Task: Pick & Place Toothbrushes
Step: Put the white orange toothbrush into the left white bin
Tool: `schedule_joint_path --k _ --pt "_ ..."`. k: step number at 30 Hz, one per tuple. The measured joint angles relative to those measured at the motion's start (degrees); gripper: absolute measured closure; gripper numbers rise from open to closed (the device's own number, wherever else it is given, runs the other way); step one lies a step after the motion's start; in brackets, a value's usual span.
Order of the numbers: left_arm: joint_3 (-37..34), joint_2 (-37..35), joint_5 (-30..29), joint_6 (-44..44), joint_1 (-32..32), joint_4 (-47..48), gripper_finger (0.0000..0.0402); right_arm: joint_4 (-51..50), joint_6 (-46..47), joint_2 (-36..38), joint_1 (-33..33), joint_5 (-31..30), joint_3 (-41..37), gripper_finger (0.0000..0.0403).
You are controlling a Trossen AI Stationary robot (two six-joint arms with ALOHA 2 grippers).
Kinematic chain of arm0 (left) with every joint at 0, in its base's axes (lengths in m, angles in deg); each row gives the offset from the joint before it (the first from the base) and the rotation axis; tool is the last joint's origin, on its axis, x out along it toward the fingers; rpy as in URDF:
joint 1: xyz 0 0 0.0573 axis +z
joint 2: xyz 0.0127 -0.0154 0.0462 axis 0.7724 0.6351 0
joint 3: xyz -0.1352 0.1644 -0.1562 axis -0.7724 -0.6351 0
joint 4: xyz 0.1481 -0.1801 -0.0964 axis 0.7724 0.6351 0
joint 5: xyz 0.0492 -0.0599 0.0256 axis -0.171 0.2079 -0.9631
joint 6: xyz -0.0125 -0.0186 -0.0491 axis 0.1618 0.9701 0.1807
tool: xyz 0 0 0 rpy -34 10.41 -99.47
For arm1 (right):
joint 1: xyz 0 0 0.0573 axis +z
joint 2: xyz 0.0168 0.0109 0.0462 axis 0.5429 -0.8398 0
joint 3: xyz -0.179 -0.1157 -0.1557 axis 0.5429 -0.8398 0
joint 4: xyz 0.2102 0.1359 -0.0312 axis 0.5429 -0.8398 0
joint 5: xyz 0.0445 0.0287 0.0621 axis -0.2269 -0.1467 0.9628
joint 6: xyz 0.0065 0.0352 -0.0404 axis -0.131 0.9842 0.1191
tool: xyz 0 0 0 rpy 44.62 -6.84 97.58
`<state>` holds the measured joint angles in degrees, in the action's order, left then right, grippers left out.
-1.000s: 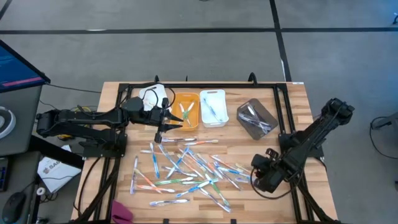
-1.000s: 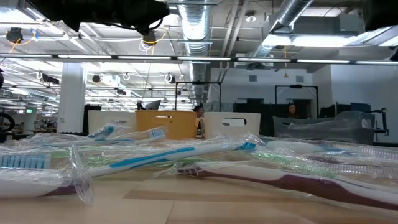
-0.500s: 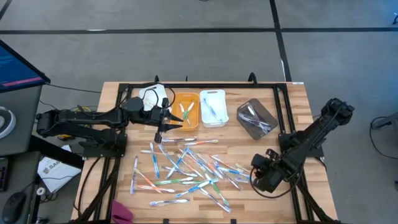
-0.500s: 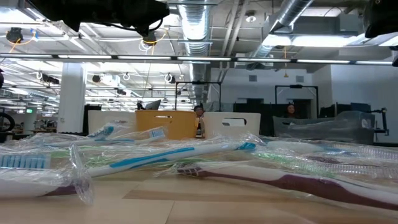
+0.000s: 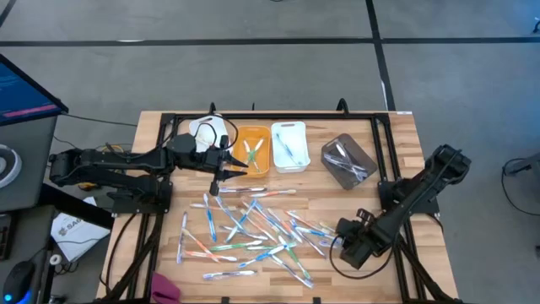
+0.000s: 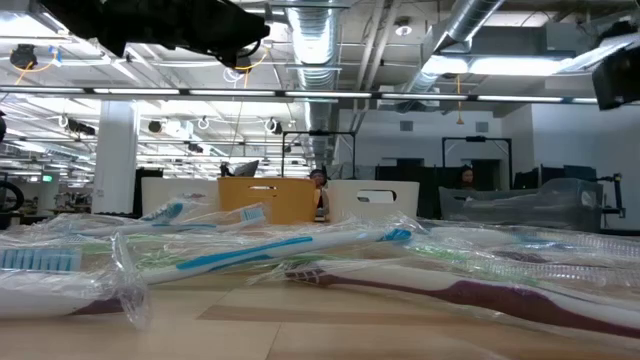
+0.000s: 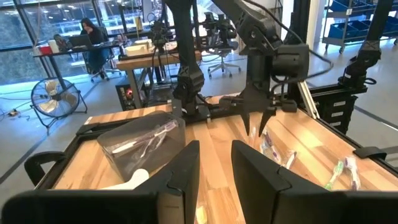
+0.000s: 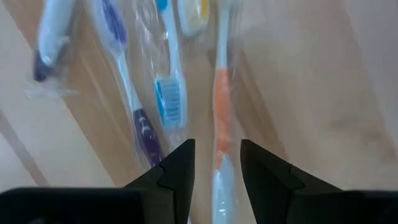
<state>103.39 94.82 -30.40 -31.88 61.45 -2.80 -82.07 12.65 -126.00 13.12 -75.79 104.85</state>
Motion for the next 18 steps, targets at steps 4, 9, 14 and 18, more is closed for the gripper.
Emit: schedule_joint_path --k 4,9,14,18 --pt "0.0 0.0 0.0 0.0 0.0 -0.3 0.0314 1.6 0.0 -2.5 0.0 1.6 0.0 0.0281" --pt "0.0 0.0 0.0 0.0 0.0 -0.6 0.0314 3.1 0.0 -5.7 -0.1 2.0 0.3 0.0281" --pt "0.0 0.0 0.0 -0.3 0.0 -1.2 0.0314 3.2 -1.0 -7.4 -0.7 2.7 0.4 0.0283" --pt "0.0 0.0 0.0 -0.5 0.0 -1.2 0.0314 3.8 -1.4 -6.5 -2.0 3.7 0.2 0.0308"
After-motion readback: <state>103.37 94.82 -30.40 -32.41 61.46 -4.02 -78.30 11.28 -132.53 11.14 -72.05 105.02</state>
